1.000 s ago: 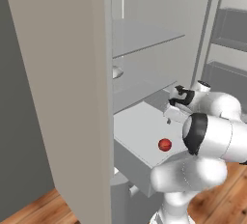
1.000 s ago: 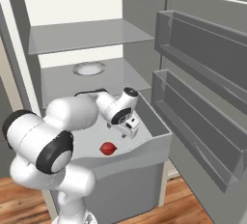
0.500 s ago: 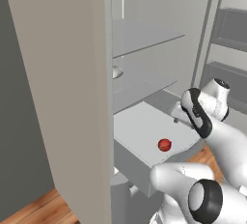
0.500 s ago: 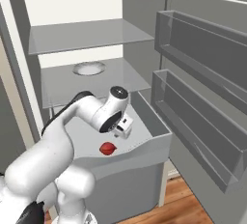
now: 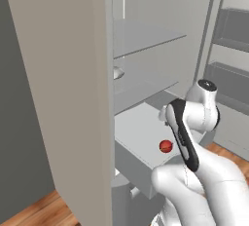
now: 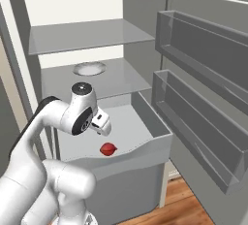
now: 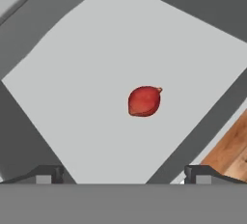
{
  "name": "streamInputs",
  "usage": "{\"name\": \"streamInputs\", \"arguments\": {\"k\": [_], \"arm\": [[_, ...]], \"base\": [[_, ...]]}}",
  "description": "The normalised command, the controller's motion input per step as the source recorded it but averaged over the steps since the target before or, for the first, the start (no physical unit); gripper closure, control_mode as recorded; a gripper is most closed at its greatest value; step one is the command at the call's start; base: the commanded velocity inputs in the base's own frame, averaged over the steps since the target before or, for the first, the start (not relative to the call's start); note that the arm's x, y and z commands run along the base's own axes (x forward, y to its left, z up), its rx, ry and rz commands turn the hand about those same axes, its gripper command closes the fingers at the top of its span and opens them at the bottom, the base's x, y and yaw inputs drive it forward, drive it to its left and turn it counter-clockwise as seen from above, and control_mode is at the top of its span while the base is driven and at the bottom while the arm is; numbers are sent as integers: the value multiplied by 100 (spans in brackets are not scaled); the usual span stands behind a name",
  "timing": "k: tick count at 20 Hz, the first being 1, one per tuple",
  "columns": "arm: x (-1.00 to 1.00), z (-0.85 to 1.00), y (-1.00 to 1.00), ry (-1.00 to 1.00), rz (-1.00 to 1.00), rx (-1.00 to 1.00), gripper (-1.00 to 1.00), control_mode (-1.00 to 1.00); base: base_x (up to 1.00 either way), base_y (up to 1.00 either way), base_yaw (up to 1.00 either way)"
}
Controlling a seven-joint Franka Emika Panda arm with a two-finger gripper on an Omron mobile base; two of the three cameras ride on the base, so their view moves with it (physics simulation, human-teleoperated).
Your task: Place the onion and lemon inside the fridge drawer. Close the drawer after placing the vegetables.
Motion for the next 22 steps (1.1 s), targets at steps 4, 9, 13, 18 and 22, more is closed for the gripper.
{"name": "streamInputs", "arguments": {"k": [4,9,13,18,22], "arm": [[0,0,4,0,0,-1,-100,-100],[0,0,3,0,0,-1,-100,-100],[-29,0,-3,-3,-1,0,-100,100],[0,0,0,0,0,0,-100,100],[0,0,0,0,0,0,-100,100]], "base": [[0,0,0],[0,0,0],[-21,-4,-2],[-99,-25,-18],[-100,-44,-26]]}}
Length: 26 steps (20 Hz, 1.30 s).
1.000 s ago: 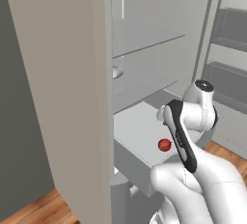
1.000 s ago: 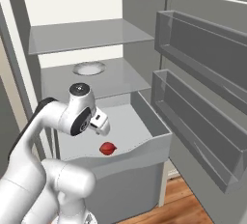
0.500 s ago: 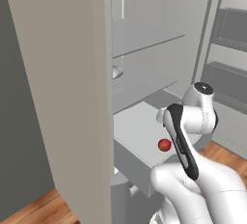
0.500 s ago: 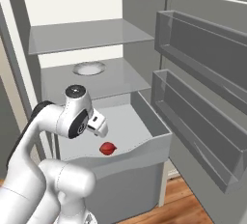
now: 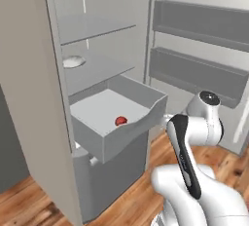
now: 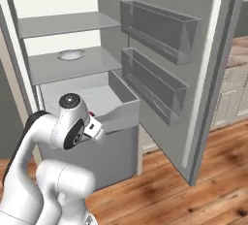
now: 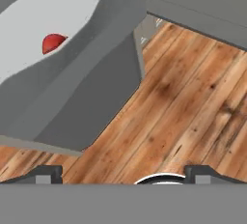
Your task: Place the onion and lemon inside the fridge drawer. Close the drawer after placing the vegetables.
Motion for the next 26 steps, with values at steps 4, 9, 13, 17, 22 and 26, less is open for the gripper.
{"name": "streamInputs", "arguments": {"k": [4,9,13,17,22,26], "arm": [[0,0,0,0,0,0,-100,100],[0,0,0,0,0,0,-100,100],[0,0,0,0,0,0,-100,100],[0,0,0,0,0,0,-100,100],[0,0,0,0,0,0,-100,100],[0,0,0,0,0,0,-100,100]], "base": [[-100,-55,-35],[-100,-54,-40],[-100,-40,-42],[-100,-16,-46],[-100,-17,-48],[-100,-27,-49]]}}
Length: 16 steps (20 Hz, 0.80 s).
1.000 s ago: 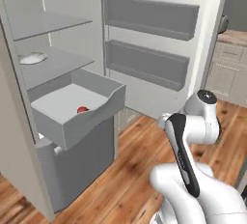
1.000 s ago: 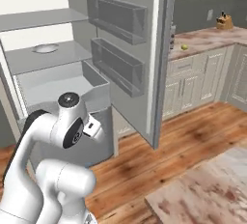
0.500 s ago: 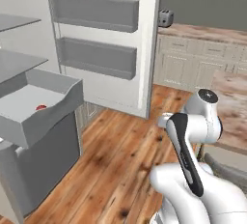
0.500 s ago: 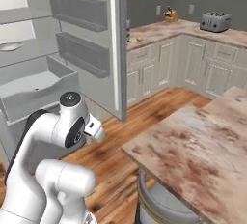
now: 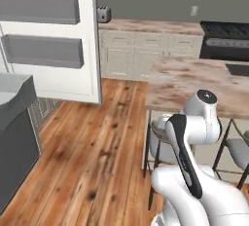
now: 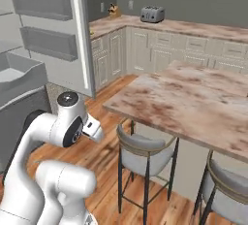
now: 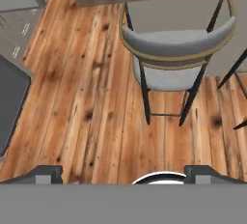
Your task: Place the onion and lemon inside the fridge drawer. Close the drawer after placing the vegetables.
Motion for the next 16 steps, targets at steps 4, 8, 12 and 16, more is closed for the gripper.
{"name": "streamInputs", "arguments": {"k": [4,8,12,16], "arm": [[0,0,0,0,0,0,-100,100],[0,0,0,0,0,0,-100,100],[0,0,0,0,0,0,-100,100],[0,0,0,0,0,0,-100,100]], "base": [[-94,-71,-44],[-58,-100,-35],[-15,-100,-28],[0,-100,-24]]}}
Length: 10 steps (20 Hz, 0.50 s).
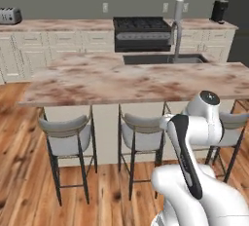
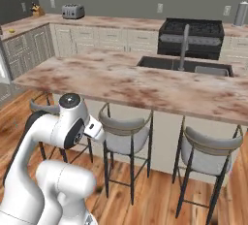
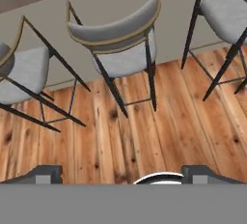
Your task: Place the onion and lemon inside the fridge drawer. Close the drawer after placing the vegetables.
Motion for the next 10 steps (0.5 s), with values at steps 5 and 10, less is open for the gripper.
{"name": "streamInputs", "arguments": {"k": [5,10], "arm": [[0,0,0,0,0,0,-100,100],[0,0,0,0,0,0,-100,100]], "base": [[0,-100,-21],[7,-100,-15]]}}
